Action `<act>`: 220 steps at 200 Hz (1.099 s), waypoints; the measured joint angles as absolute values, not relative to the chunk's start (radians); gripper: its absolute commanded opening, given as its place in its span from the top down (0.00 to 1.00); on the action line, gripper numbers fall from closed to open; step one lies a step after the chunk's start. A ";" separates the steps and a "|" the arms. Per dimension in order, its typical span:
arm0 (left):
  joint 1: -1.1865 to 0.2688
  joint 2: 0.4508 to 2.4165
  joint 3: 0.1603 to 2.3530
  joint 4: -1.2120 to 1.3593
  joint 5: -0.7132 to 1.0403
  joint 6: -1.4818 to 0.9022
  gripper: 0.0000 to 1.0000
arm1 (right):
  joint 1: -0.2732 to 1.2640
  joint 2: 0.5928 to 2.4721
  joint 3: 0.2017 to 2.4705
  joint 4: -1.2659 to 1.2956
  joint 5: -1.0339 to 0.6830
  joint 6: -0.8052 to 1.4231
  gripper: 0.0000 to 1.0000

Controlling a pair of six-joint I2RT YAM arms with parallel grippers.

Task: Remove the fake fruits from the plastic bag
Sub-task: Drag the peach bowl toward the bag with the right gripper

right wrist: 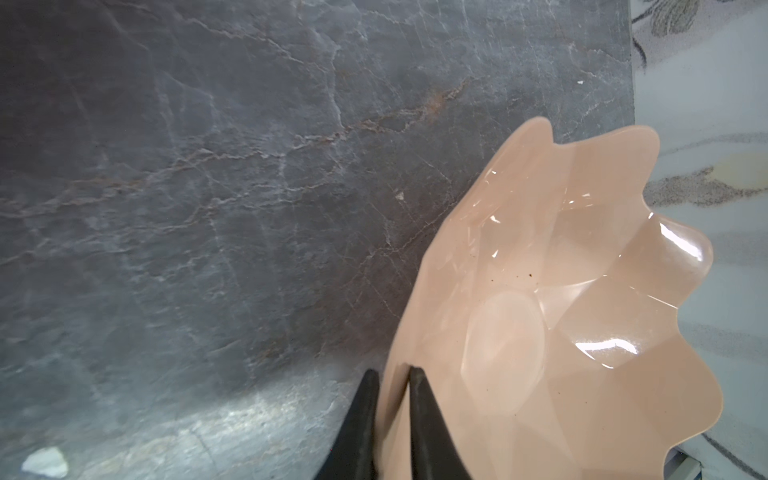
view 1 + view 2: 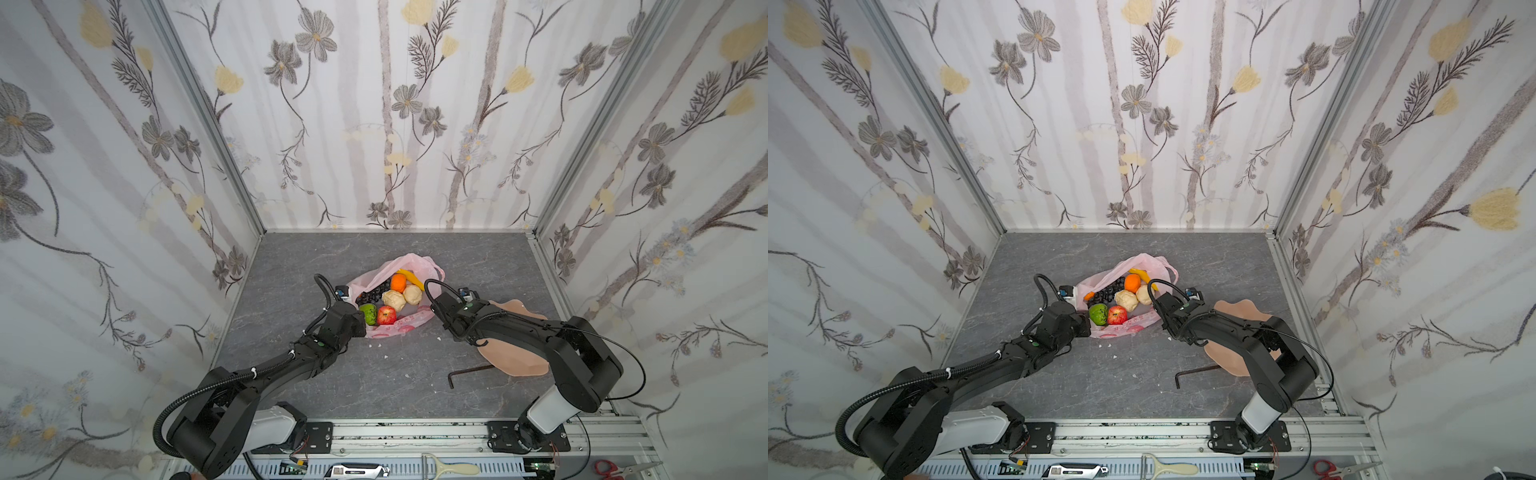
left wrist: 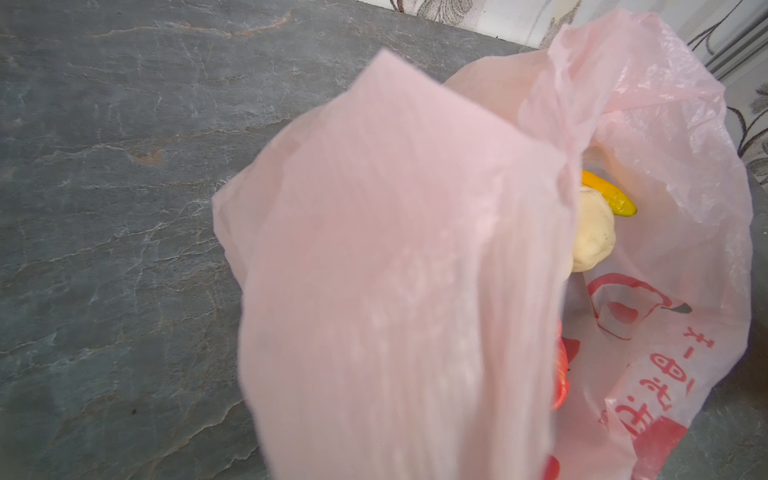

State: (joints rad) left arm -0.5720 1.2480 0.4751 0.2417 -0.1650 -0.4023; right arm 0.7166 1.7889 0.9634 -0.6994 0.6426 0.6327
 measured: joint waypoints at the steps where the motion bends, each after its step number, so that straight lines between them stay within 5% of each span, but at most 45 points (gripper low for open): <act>1: -0.572 1.248 0.475 0.242 -0.165 -0.402 1.00 | 0.717 1.789 0.964 -0.699 0.643 0.632 0.87; 166: -0.572 1.248 0.475 0.242 -0.187 -0.399 1.00 | 1.100 1.788 1.047 -0.768 0.548 0.679 0.87; 220: -0.572 1.250 0.475 0.242 -0.188 -0.400 1.00 | 1.119 1.767 1.086 -0.778 0.536 0.691 0.54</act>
State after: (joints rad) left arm -0.5724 1.2499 0.4747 0.2420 -0.1879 -0.3996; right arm 1.1191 1.7672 1.0859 -0.7780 0.5362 0.6910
